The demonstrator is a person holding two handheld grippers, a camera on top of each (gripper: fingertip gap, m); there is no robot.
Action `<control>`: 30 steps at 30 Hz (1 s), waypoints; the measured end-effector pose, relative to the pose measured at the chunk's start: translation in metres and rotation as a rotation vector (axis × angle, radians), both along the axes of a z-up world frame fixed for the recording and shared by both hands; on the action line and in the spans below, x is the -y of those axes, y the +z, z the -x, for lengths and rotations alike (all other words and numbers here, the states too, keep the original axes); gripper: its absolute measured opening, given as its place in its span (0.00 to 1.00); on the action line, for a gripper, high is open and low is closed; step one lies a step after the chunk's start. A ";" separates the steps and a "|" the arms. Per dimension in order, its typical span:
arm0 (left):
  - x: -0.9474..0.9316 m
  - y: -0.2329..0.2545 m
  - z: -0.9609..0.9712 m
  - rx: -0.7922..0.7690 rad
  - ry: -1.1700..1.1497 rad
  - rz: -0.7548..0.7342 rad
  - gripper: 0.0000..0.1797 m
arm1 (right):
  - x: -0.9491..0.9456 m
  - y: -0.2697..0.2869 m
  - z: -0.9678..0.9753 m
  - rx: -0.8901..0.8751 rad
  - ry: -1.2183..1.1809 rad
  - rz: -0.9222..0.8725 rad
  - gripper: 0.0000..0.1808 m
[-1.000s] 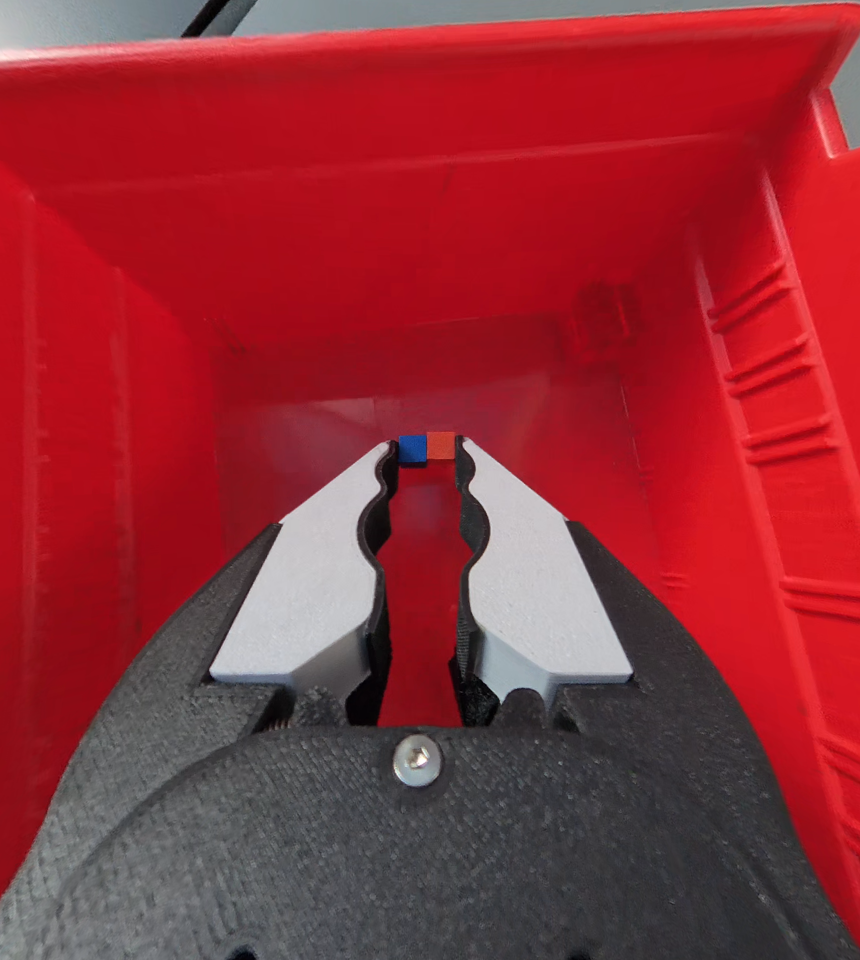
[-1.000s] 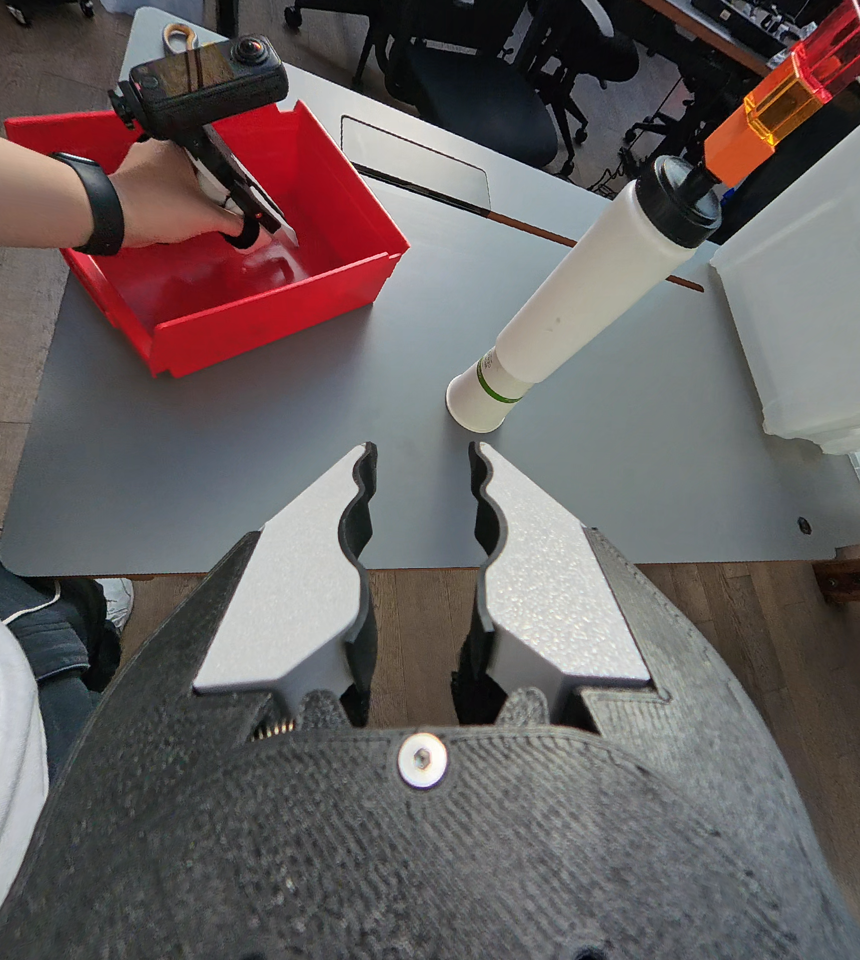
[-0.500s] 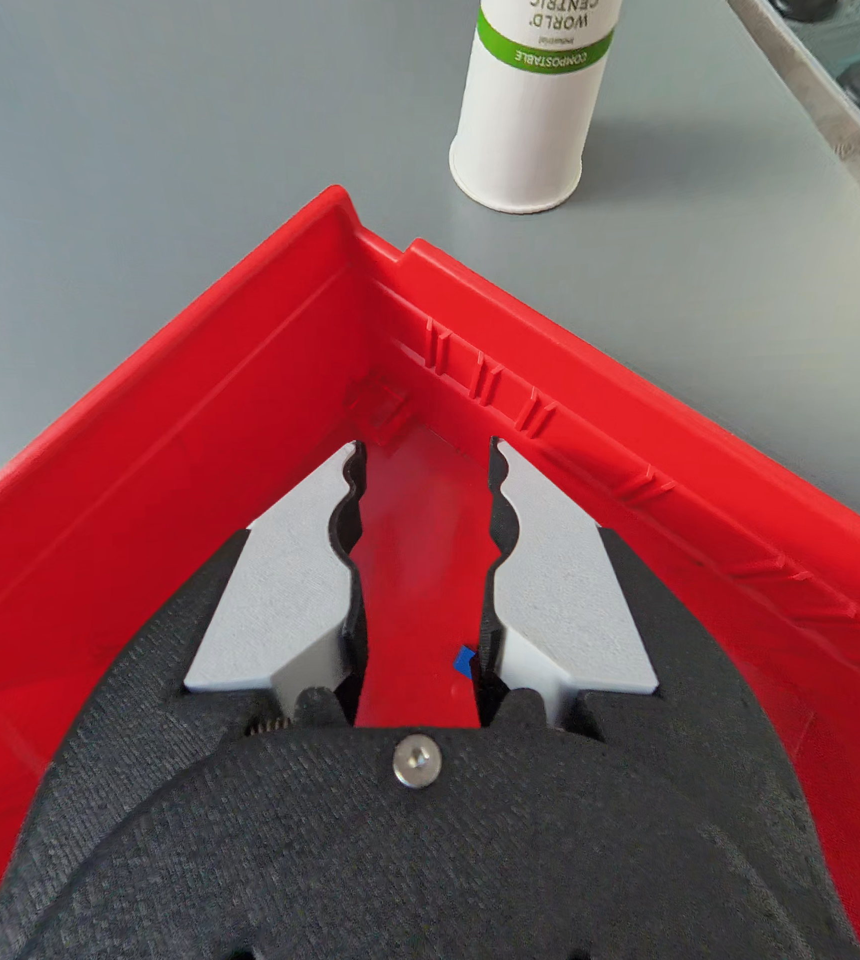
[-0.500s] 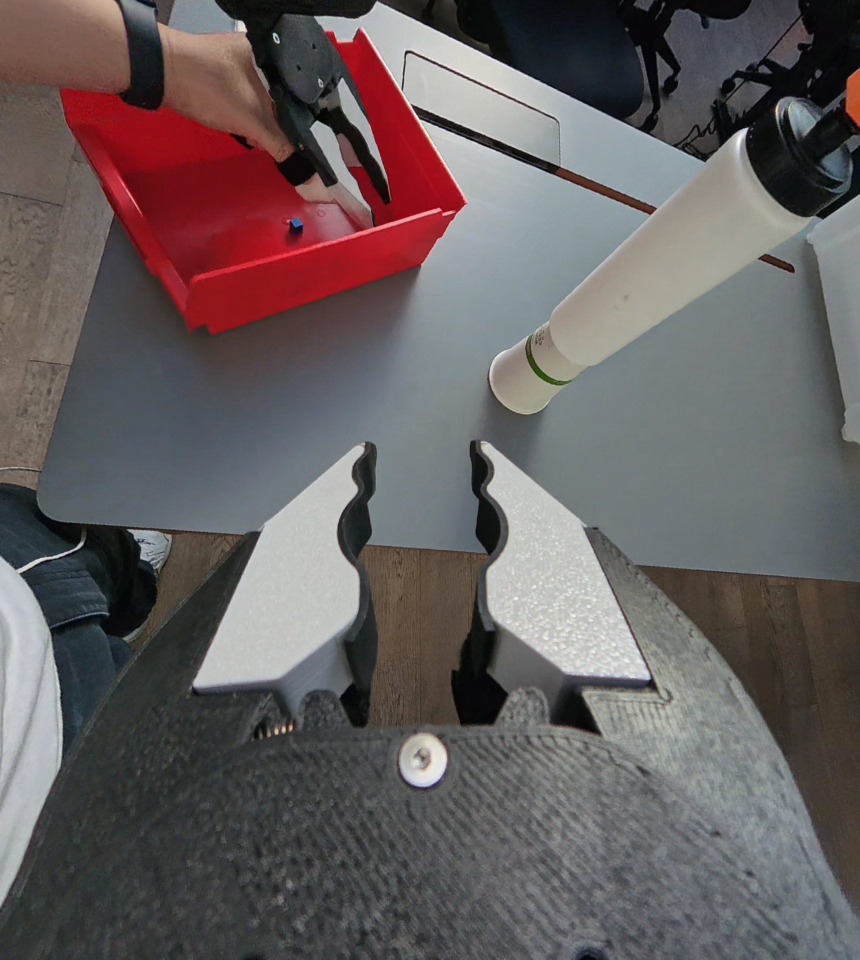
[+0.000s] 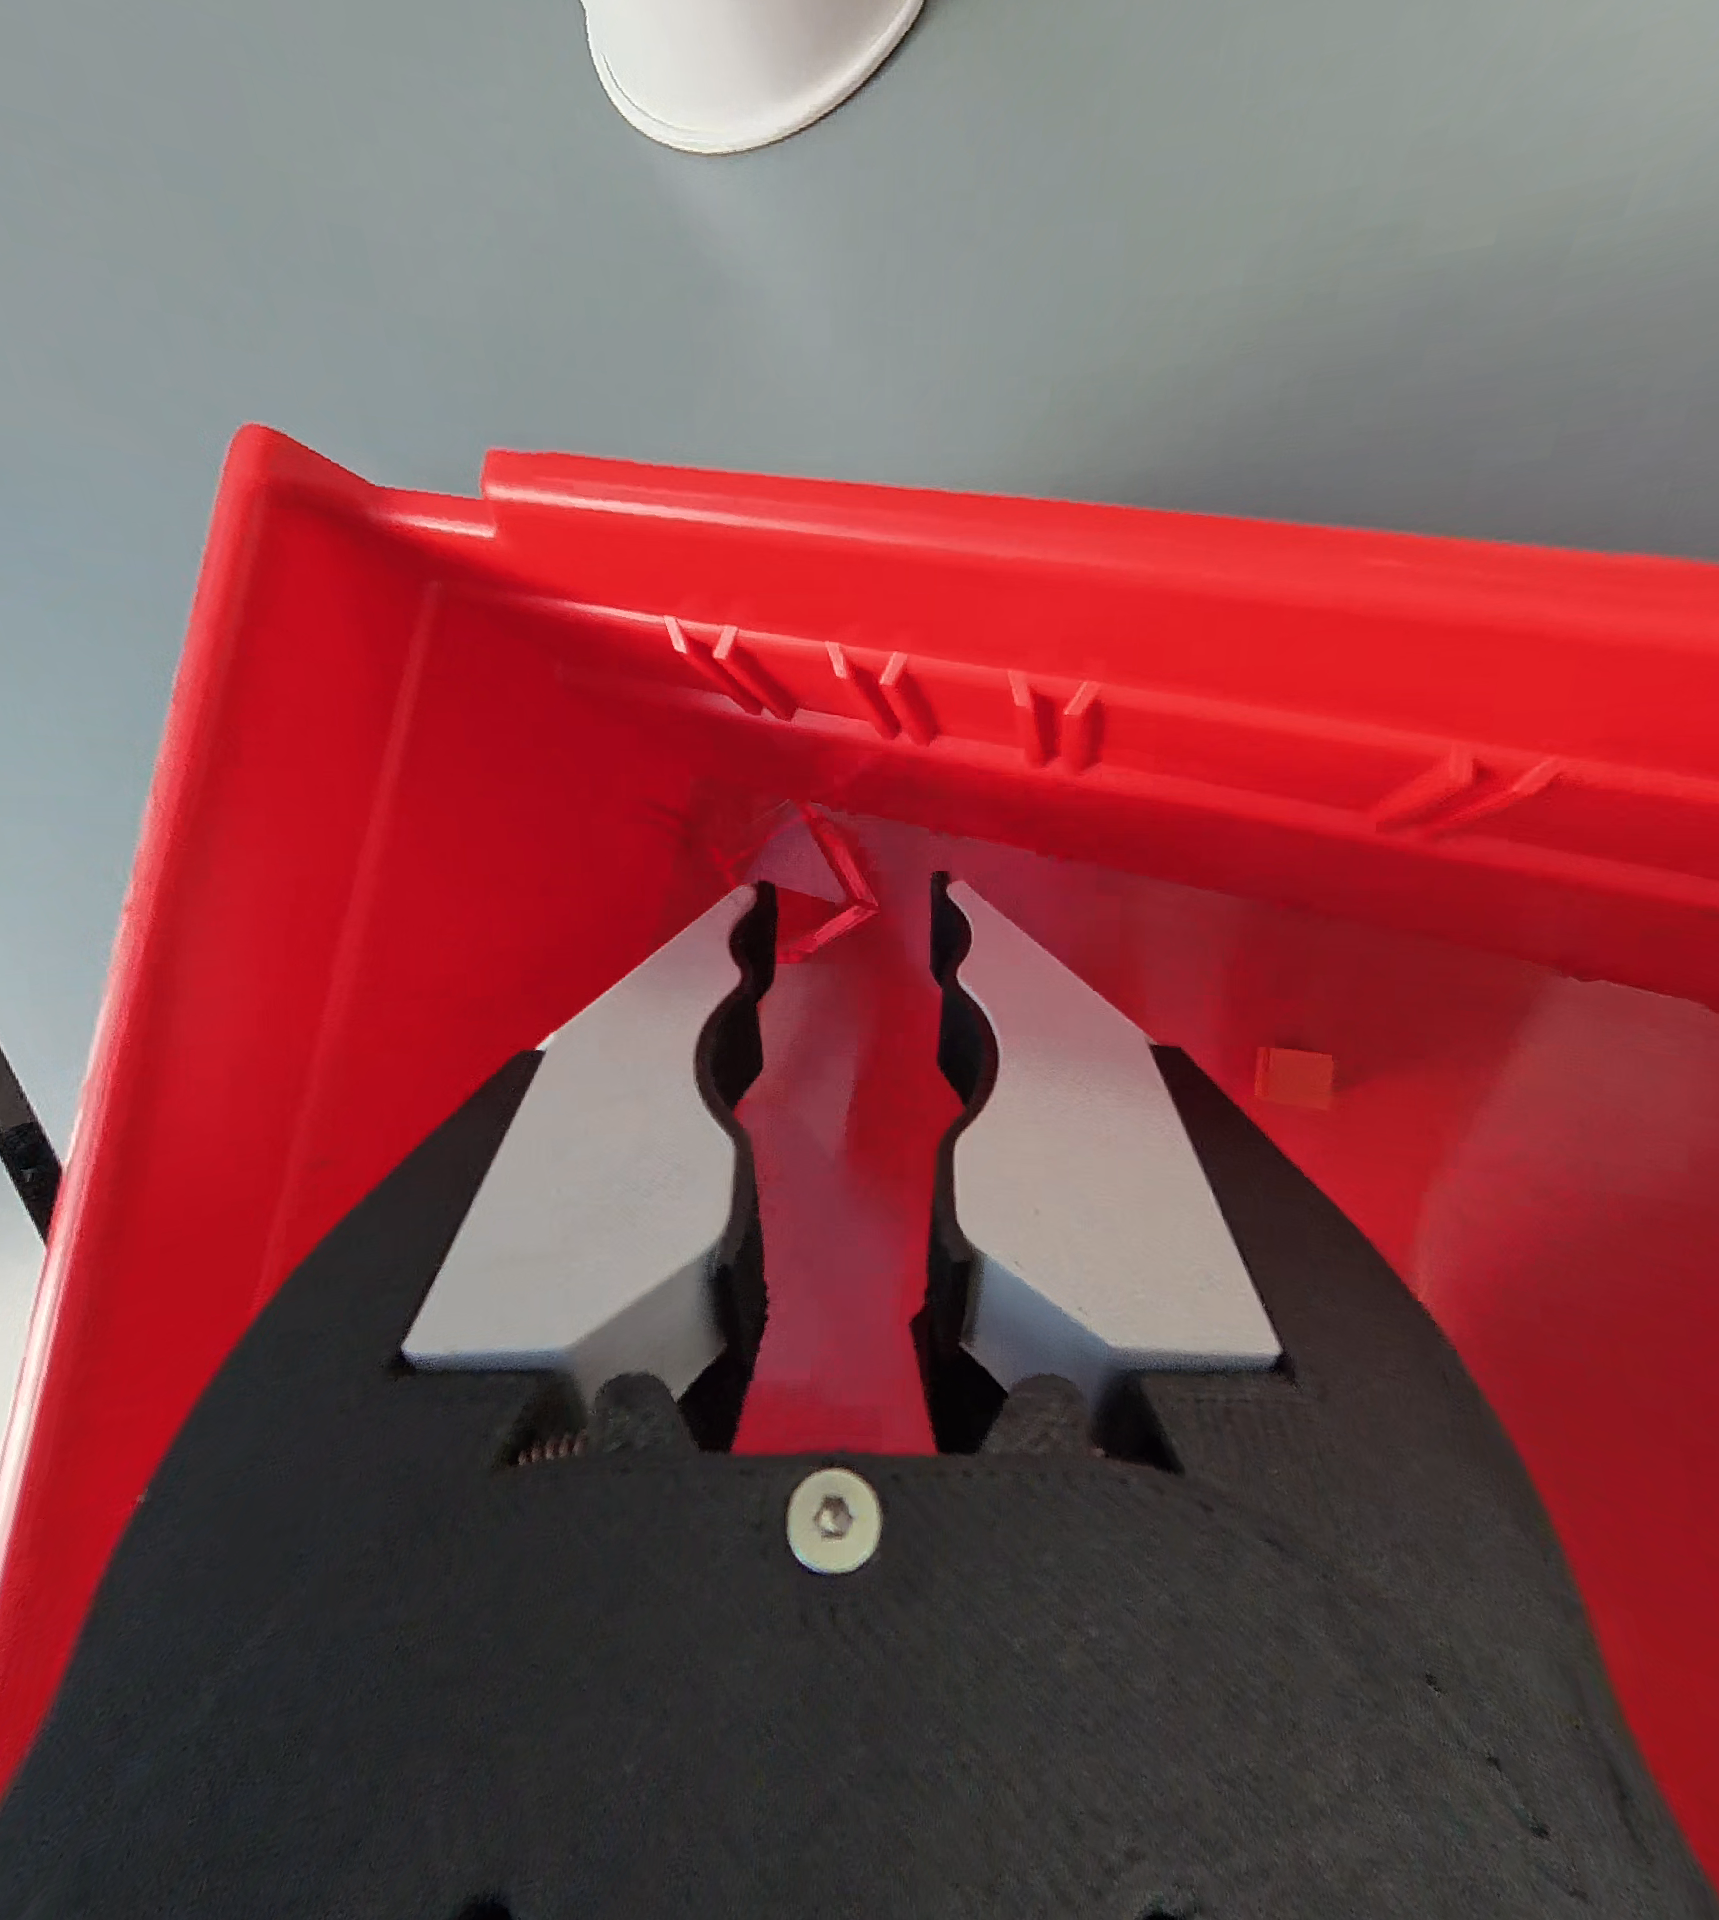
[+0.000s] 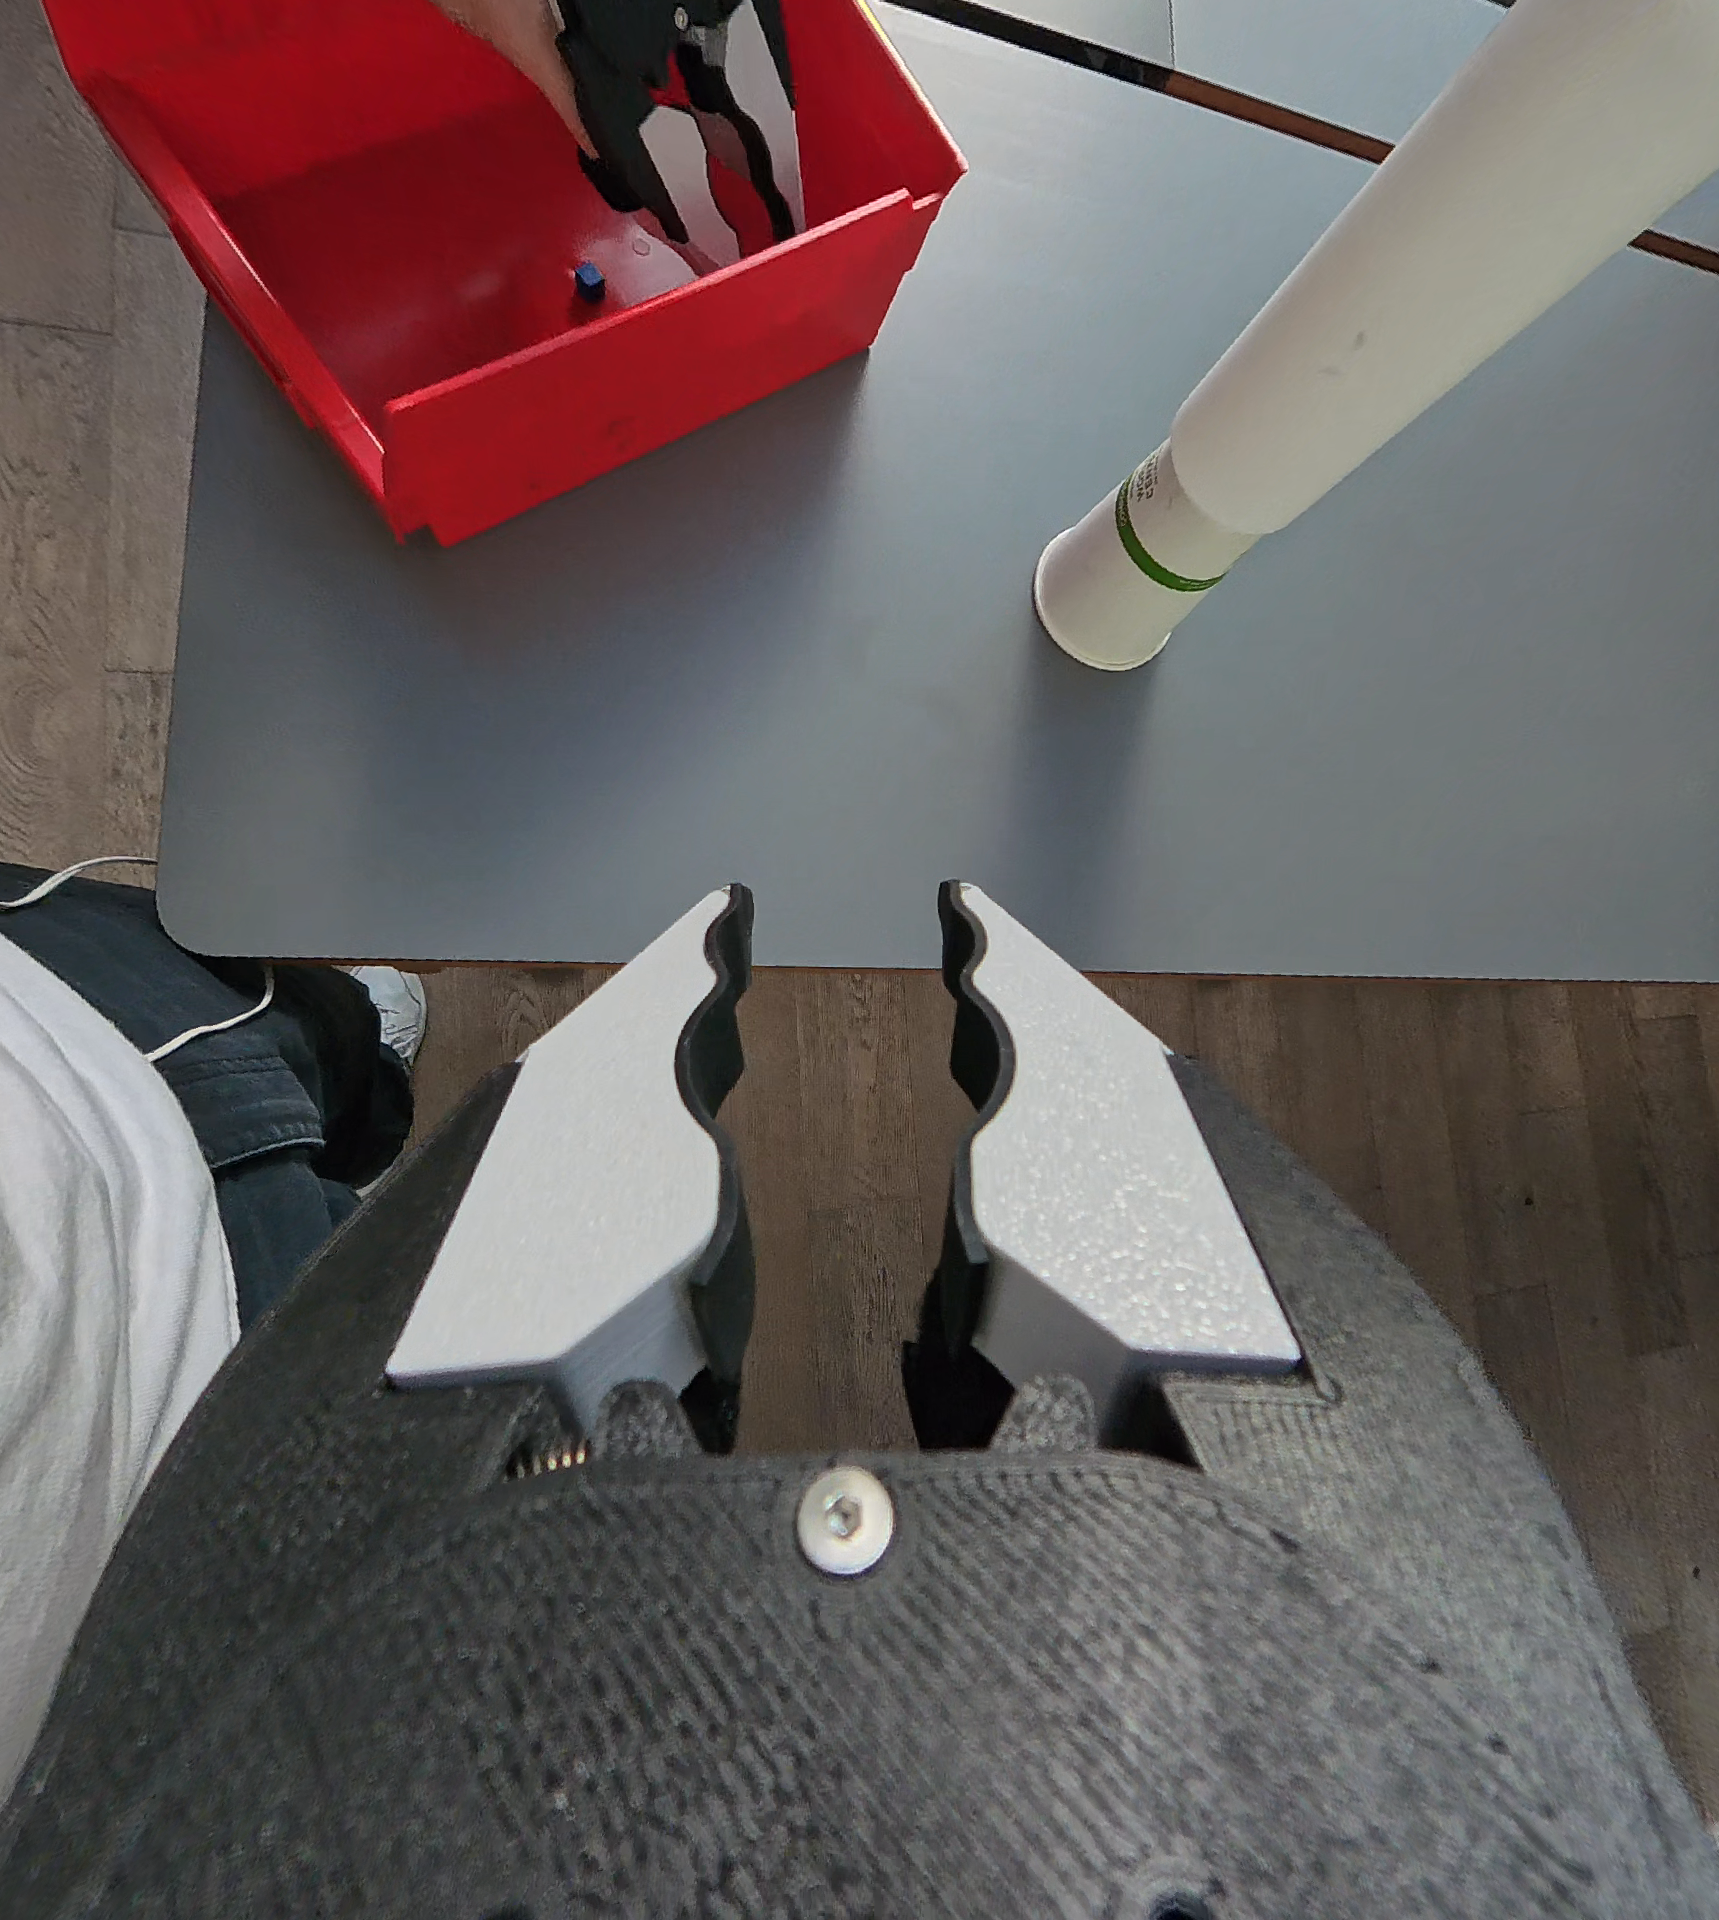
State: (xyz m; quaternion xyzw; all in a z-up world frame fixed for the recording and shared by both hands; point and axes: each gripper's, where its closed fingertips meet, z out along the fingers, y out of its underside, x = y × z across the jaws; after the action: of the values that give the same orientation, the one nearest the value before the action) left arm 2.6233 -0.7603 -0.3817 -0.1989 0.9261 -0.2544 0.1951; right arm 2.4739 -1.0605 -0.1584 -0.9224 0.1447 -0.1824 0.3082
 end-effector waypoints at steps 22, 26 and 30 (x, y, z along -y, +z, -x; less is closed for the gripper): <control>-0.029 -0.014 0.001 -0.235 0.687 0.181 0.14 | 0.002 -0.011 0.024 -0.059 -0.035 -0.019 0.20; -0.034 0.038 0.034 -0.239 0.713 0.307 0.14 | 0.003 -0.019 0.037 -0.092 -0.007 -0.062 0.20; 0.006 0.124 0.085 -0.242 0.654 0.485 0.14 | 0.000 -0.017 0.036 -0.109 0.111 -0.136 0.18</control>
State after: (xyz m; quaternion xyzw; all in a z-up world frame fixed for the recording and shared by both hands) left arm 2.5381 -0.7659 -0.2579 -0.5506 0.7440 -0.3644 0.1028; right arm 2.4378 -1.0607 -0.1750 -0.9145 0.1220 -0.1043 0.3713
